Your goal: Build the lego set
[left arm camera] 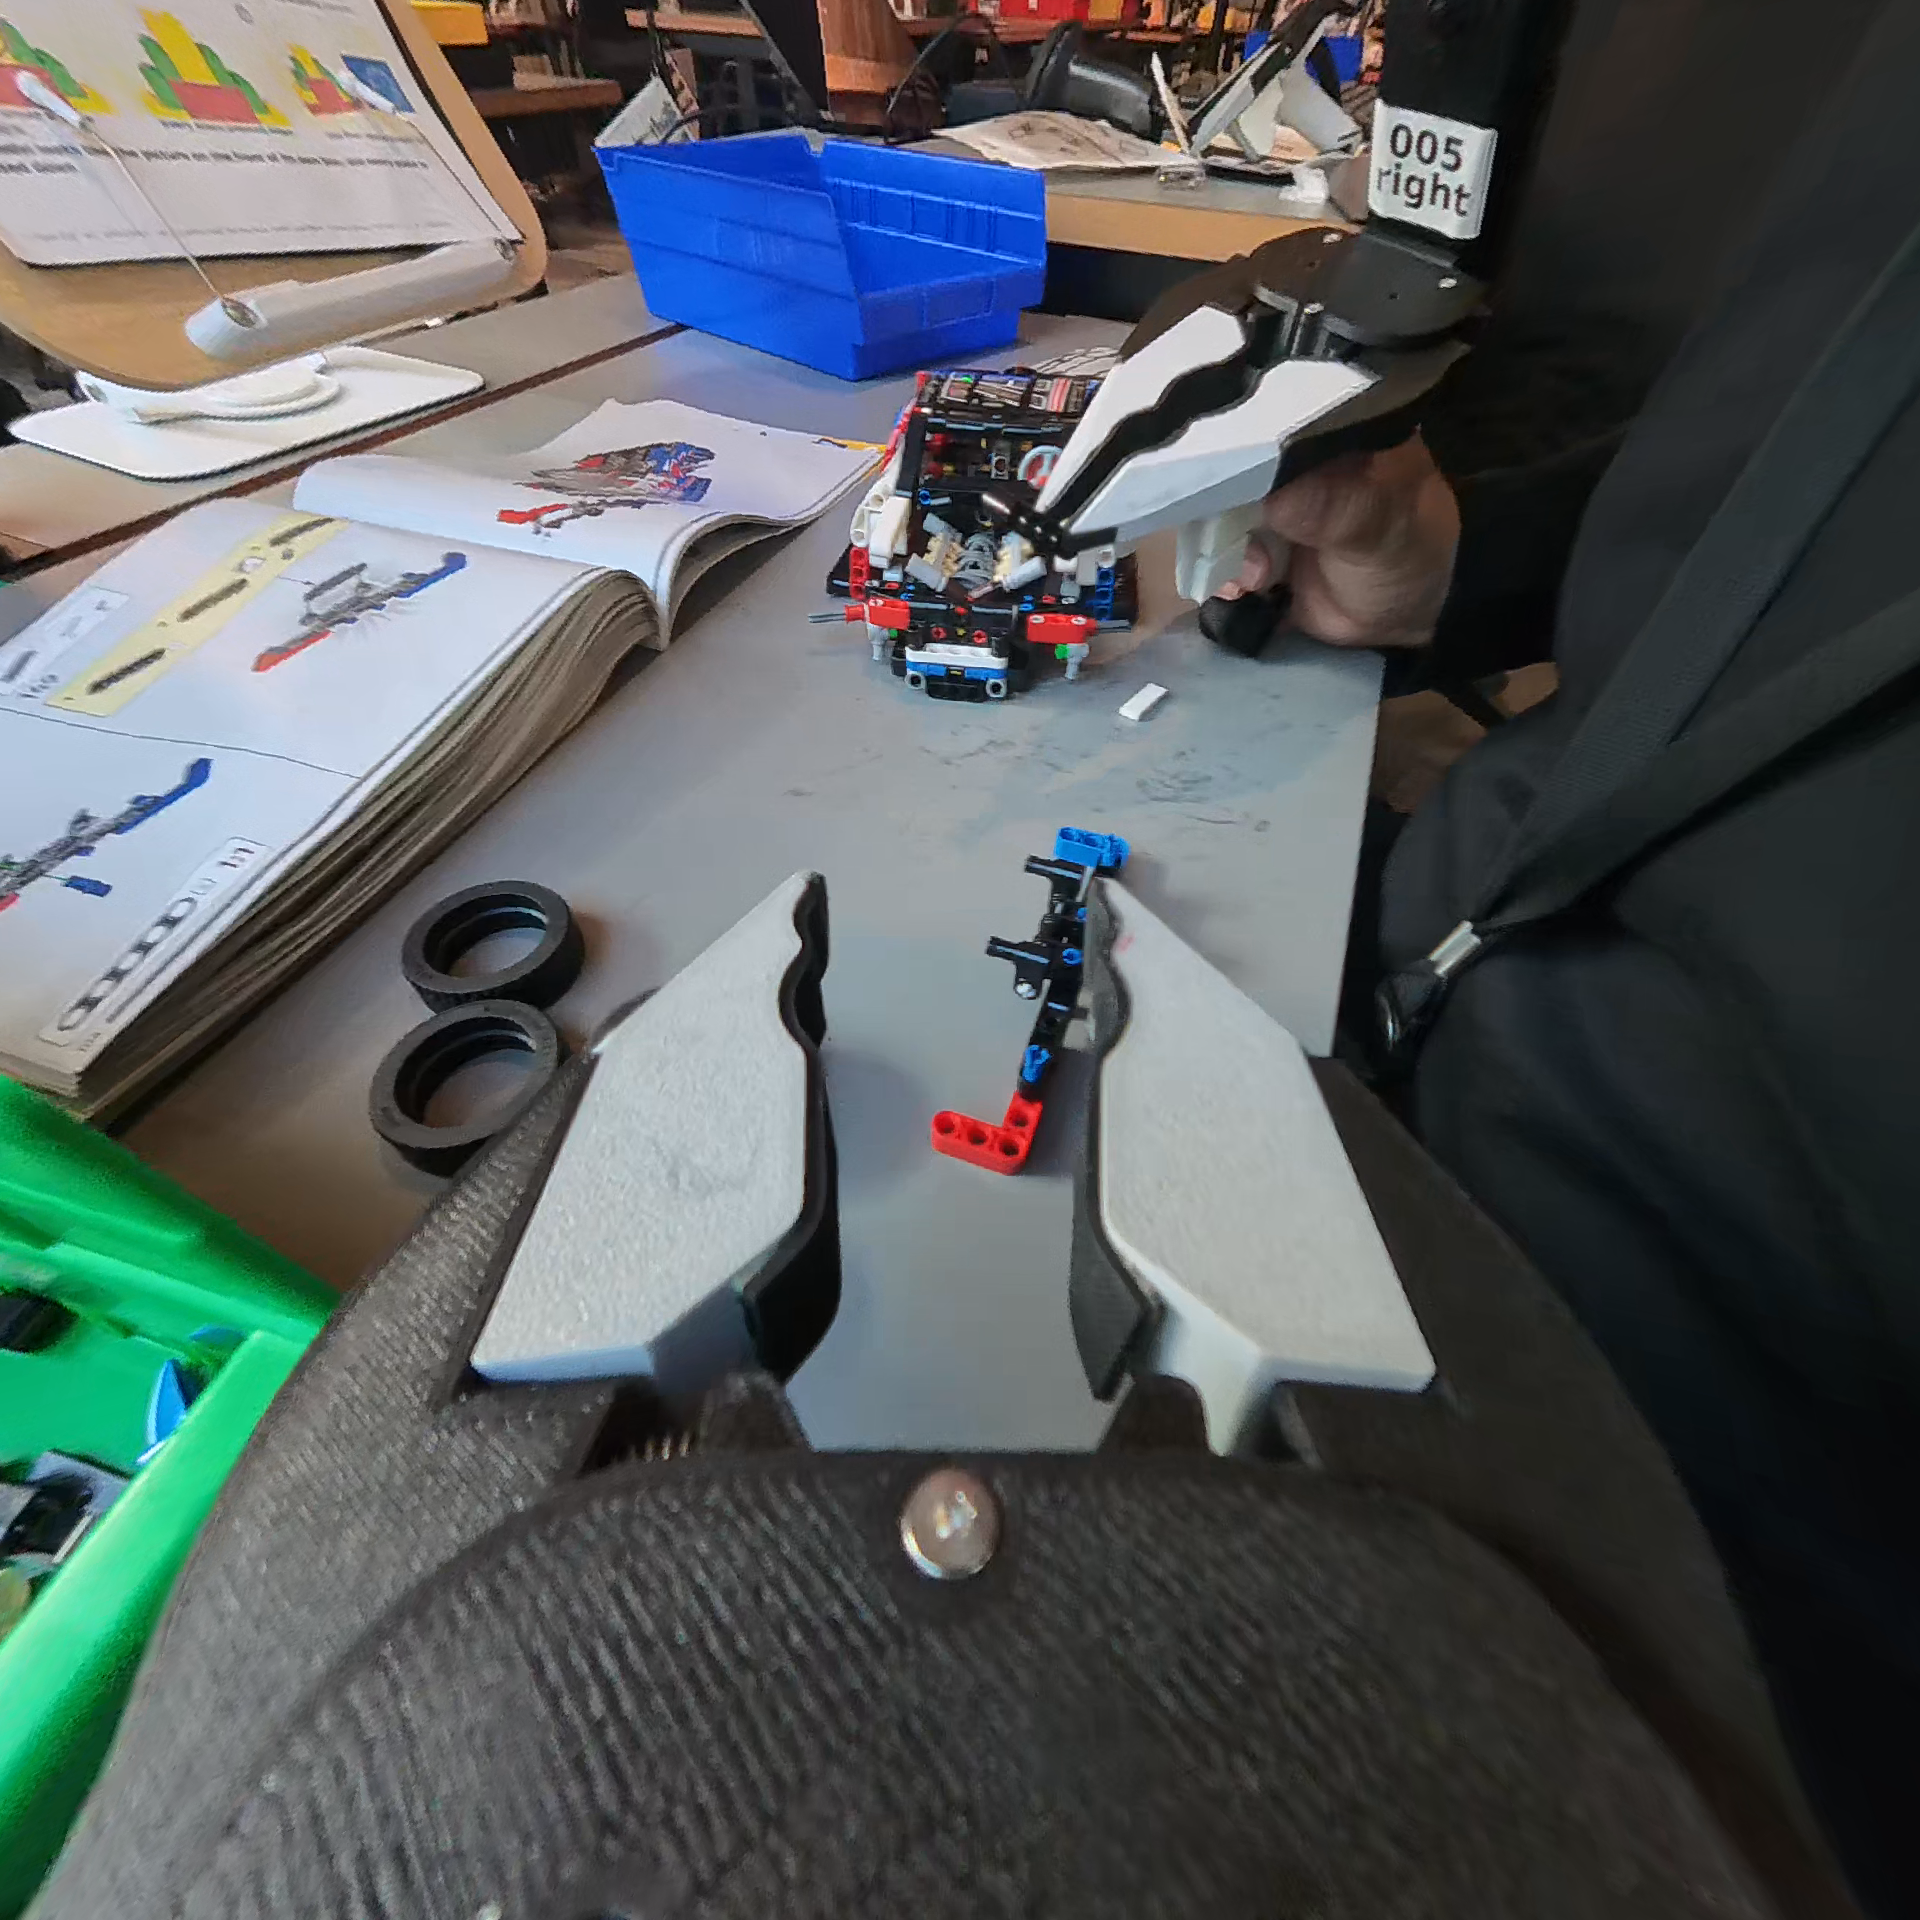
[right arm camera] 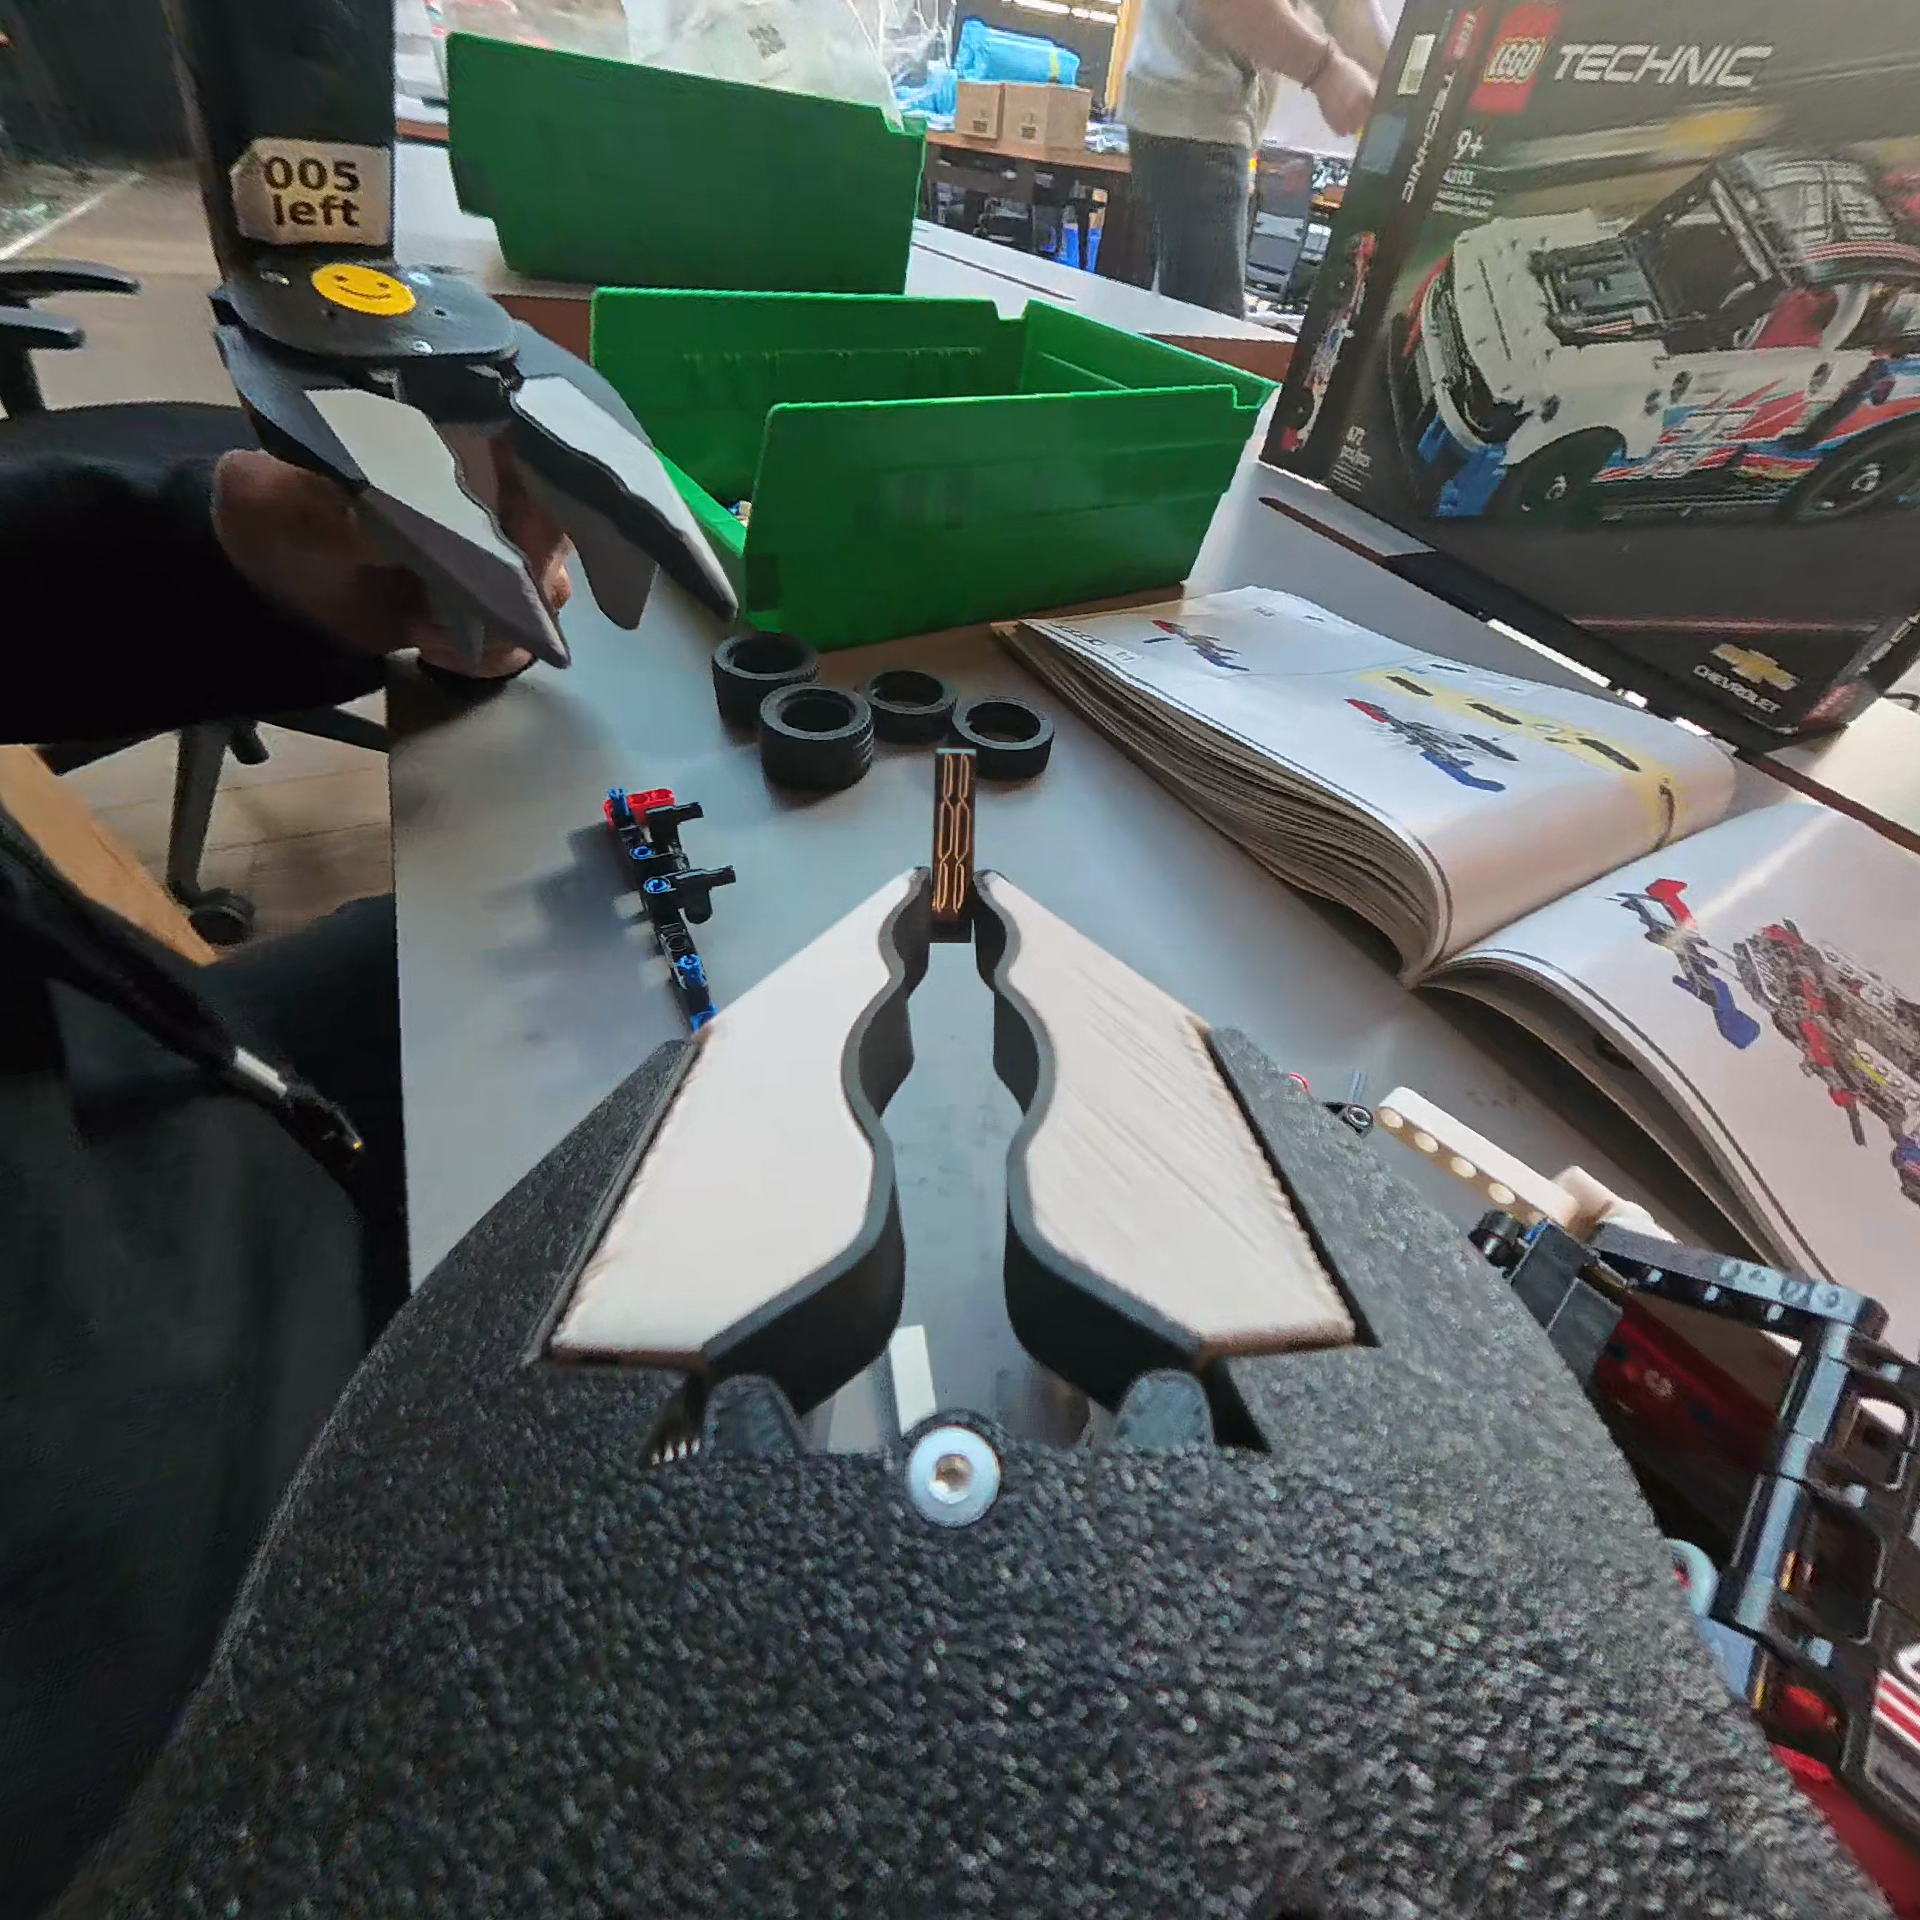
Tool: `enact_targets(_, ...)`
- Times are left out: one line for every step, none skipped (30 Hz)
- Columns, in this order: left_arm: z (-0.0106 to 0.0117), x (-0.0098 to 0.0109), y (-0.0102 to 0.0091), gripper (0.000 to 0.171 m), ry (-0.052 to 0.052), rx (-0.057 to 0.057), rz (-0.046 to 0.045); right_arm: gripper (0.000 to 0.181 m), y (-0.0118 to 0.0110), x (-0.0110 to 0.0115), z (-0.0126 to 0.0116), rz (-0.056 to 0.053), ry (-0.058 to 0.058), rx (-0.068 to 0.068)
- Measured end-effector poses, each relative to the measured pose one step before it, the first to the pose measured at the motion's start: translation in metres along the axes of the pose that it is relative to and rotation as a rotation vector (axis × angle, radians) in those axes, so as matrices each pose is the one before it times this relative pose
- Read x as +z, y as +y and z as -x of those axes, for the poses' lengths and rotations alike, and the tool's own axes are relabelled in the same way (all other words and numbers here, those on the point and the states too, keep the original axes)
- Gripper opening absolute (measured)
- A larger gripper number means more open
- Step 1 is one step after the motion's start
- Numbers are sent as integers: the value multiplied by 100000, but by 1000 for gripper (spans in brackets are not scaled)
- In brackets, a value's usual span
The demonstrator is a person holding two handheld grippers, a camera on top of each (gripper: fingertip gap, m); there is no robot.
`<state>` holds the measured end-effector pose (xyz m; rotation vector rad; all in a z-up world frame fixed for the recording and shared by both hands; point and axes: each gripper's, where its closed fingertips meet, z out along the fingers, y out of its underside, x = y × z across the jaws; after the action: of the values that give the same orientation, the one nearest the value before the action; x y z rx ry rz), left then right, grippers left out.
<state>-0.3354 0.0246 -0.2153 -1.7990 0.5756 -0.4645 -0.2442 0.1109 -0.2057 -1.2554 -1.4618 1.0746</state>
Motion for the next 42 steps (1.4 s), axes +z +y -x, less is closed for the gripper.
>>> enact_targets(143, -79, -140, 48, -552, 787, -925, 7, 118, 99, -72, 823, 563, -359)
enact_targets(-141, 0, -148, 47, 1127, -254, -1226, 7, 86, 99, -7, 663, 146, -410)
enact_targets(-183, 51, 122, 46, 1515, -162, 628, 7, 91, 87, 7, 686, 48, -279)
enact_targets(-100, 38, 133, 48, 1061, 96, 778, 7, 45, 70, -46, 424, 284, -138)
enact_targets(-60, -23, -2, 47, 1223, -605, -112, 7, 25, 29, -66, 166, 412, 42)
enact_targets(-15, -31, -56, 47, 1230, -1293, -438, 7, 5, 7, -80, 20, 406, 249)
enact_targets(-65, -38, -18, 48, 1151, -741, -248, 7, 3, 0, -29, -33, -92, 394)
enact_targets(-114, -41, -51, 47, 834, 162, -438, 7, -34, -31, -23, -217, -79, 357)
enact_targets(-105, -2, -26, 47, 324, 657, -194, 7, -105, -80, -72, -791, 352, 179)
enact_targets(-259, 80, 95, 46, 1245, 1037, 800, 7, -111, -88, -40, -925, 91, 87)
enact_targets(-335, 177, 226, 47, 1708, 1231, 1787, 7, -27, -26, -17, -269, -380, 535)
enact_targets(-280, 184, 233, 47, 1105, 1346, 1911, 7, -21, -20, -71, -144, -116, 892)
enact_targets(-243, 150, 171, 48, 601, 1605, 1426, 7, -72, -73, -65, -628, -64, 726)
enact_targets(-162, 98, 110, 48, -4, 1615, 904, 7, -92, -88, -92, -714, 207, 729)
enact_targets(-63, 58, 67, 48, -549, 1235, 566, 7, -37, -83, -93, -332, 354, 1030)
enact_targets(17, 11, 5, 47, -805, 761, 93, 7, -16, -75, -1, -36, -11, 935)
enact_targets(48, -31, -20, 47, -776, 433, -251, 7, 48, -15, -7, 370, 407, 296)
enact_targets(14, -72, -85, 47, -351, 264, -663, 7, 71, 25, -74, 666, 1211, -593)
enact_targets(56, -121, -125, 46, -560, 100, -1061, 7, 44, 59, 47, 499, 788, -1426)
enact_targets(73, -120, -143, 46, -661, 29, -1186, 7, 43, 88, 165, 518, 60, -1765)
enact_targets(75, -145, -140, 46, -647, 54, -1210, 7, 85, 106, 179, 737, -125, -1355)
enact_targets(73, -150, -178, 46, -827, 239, -1417, 7, 44, 77, 165, 521, -177, -1090)
enact_targets(104, -147, -167, 45, -1142, 332, -1365, 7, 47, 32, 97, 366, 134, -914)
enact_targets(120, -107, -123, 45, -1036, 79, -981, 7, 43, 22, -16, 318, 556, -405)
enact_targets(112, -67, -77, 45, -603, -332, -627, 7, 25, 12, -71, 135, 488, 89)
enact_targets(57, -32, -32, 44, -110, -482, -273, 7, -8, -31, -112, -141, 384, 437)
enact_targets(37, 7, 0, 44, 152, -475, 66, 7, -27, -50, -162, -318, 364, 696)
enact_targets(12, 11, 14, 44, 212, -390, 120, 7, -28, -56, -144, -361, 66, 929)
enact_targets(16, 28, 27, 44, 125, -189, 186, 7, -17, -37, -133, -310, -75, 930)
enact_targets(-2, 13, 23, 44, 116, 27, 214, 7, -25, -29, -85, -304, -172, 714)
enact_targets(-6, 12, -4, 44, -20, 295, -4, 7, -25, -32, -36, -261, -314, 422)
enact_targets(31, 5, 10, 44, -296, 364, 20, 7, -11, -9, -43, -142, 28, 145)
enact_targets(24, -7, -4, 44, -276, 282, -34, 7, 3, -2, -28, 26, 221, -95)
enact_targets(15, -11, -12, 44, -325, 350, -105, 7, 30, -4, 13, 112, 146, -403)
enact_targets(37, -15, -16, 44, -422, 359, -140, 7, 37, 16, 26, 239, 183, -705)
enact_targets(73, -9, 2, 44, -542, 246, 6, 7, 45, 36, 50, 363, 82, -839)
enact_targets(51, 12, 24, 44, -289, 287, 140, 7, 65, 66, 90, 522, -134, -845)
enact_targets(31, 45, 45, 44, 210, 43, 350, 7, 93, 86, 110, 696, -320, -657)
enact_targets(-5, 81, 87, 45, 906, -416, 738, 7, 103, 110, 46, 778, -162, -387)
enact_targets(-57, 123, 132, 44, 1479, -952, 1035, 7, 46, 102, -2, 417, -106, -220)
enact_targets(-108, 133, 152, 45, 2051, -1350, 1268, 7, -20, 116, -13, 103, -304, 120)
enact_targets(-83, 112, 130, 46, 1919, -1341, 1095, 7, -27, 153, -98, 191, -184, 625)
